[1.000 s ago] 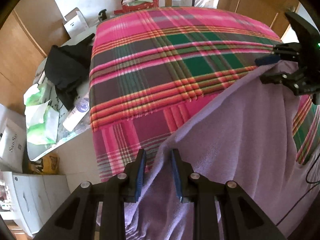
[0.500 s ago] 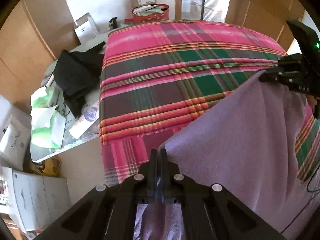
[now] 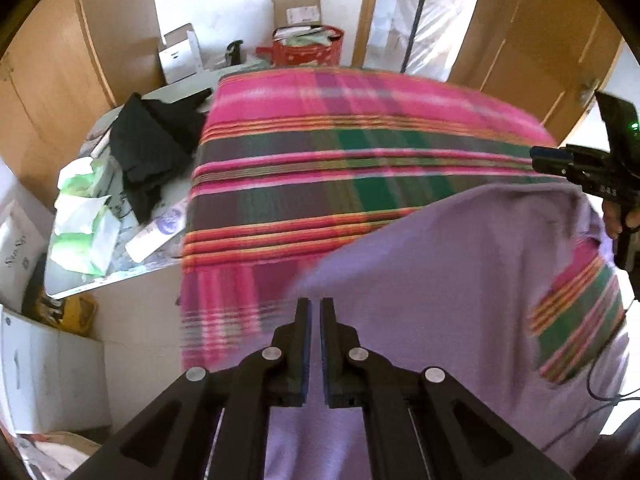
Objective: Fold clothes
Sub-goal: 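Grasp the mauve pant leg with the right gripper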
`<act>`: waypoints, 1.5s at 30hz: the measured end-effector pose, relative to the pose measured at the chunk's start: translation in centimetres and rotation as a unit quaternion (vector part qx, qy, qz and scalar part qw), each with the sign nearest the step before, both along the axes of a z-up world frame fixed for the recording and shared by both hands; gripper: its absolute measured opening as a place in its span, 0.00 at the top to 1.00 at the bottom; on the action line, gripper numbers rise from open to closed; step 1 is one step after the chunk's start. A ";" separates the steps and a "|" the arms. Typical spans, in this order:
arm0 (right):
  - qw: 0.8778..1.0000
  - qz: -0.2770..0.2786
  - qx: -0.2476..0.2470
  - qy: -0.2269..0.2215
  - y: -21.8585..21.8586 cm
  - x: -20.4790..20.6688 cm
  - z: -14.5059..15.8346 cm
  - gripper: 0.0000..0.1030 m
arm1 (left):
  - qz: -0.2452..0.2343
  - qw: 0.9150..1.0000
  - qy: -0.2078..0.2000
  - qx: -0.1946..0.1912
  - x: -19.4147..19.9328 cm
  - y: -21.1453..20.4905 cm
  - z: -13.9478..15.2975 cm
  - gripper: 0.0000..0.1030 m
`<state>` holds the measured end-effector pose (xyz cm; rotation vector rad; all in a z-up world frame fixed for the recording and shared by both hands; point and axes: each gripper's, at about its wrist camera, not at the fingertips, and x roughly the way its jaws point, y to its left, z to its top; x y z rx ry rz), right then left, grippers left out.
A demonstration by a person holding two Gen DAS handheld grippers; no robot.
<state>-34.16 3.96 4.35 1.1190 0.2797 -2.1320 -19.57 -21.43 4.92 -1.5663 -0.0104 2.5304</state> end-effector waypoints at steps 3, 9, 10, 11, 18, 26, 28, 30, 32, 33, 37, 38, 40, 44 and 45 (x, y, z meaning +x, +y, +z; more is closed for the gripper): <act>0.999 -0.050 -0.011 0.009 4.5 0.5 1.6 0.70 | -0.034 0.999 0.013 0.016 1.2 3.1 1.3 0.97; 0.989 -0.141 -0.027 0.019 12.6 2.9 2.9 0.70 | -0.107 0.994 0.008 0.023 1.9 9.1 1.4 0.97; 0.987 -0.157 -0.022 0.023 14.0 3.4 2.9 0.70 | -0.119 0.993 0.006 0.025 2.0 10.0 1.3 0.96; 0.984 -0.173 -0.018 0.026 15.4 3.9 2.8 0.70 | -0.128 0.992 0.001 0.022 2.2 10.9 0.9 0.96; 0.957 -0.289 -0.037 0.014 24.8 7.6 1.5 0.69 | -0.141 0.989 -0.026 0.038 1.9 13.9 -1.8 0.96; 0.937 -0.348 -0.027 -0.001 30.5 11.2 -1.5 0.66 | -0.143 0.989 -0.031 0.012 1.3 15.4 -3.0 0.96; 0.940 -0.340 -0.012 -0.007 30.7 11.4 -2.4 0.65 | -0.139 0.990 -0.030 0.007 1.0 15.6 -3.1 0.96; 0.943 -0.332 0.008 -0.005 30.3 11.4 -3.0 0.65 | -0.136 0.990 -0.032 0.003 0.8 16.0 -3.0 0.96; 0.945 -0.327 0.019 -0.009 30.0 11.3 -3.6 0.65 | -0.151 0.988 -0.025 -0.011 1.1 16.9 -3.0 0.96; 0.945 -0.326 0.020 -0.011 30.0 11.2 -3.9 0.65 | -0.155 0.987 -0.024 -0.019 1.1 17.3 -3.1 0.96; 0.951 -0.307 0.008 -0.021 29.7 10.7 -4.5 0.65 | -0.147 0.989 -0.025 -0.017 1.3 17.9 -3.0 0.96; 0.954 -0.300 0.003 -0.019 29.5 10.7 -4.5 0.66 | -0.145 0.989 -0.021 -0.020 1.4 18.0 -2.9 0.96; 0.955 -0.297 0.010 -0.007 29.3 10.7 -4.3 0.81 | -0.148 0.989 -0.013 -0.023 1.6 18.4 -2.7 0.96; 0.954 -0.300 0.011 0.020 29.7 10.4 -3.2 0.95 | -0.147 0.989 -0.015 -0.024 1.2 19.0 -3.3 0.96; 0.953 -0.303 0.009 0.026 29.9 10.2 -2.8 0.95 | -0.146 0.989 -0.015 -0.026 1.2 19.1 -3.4 0.96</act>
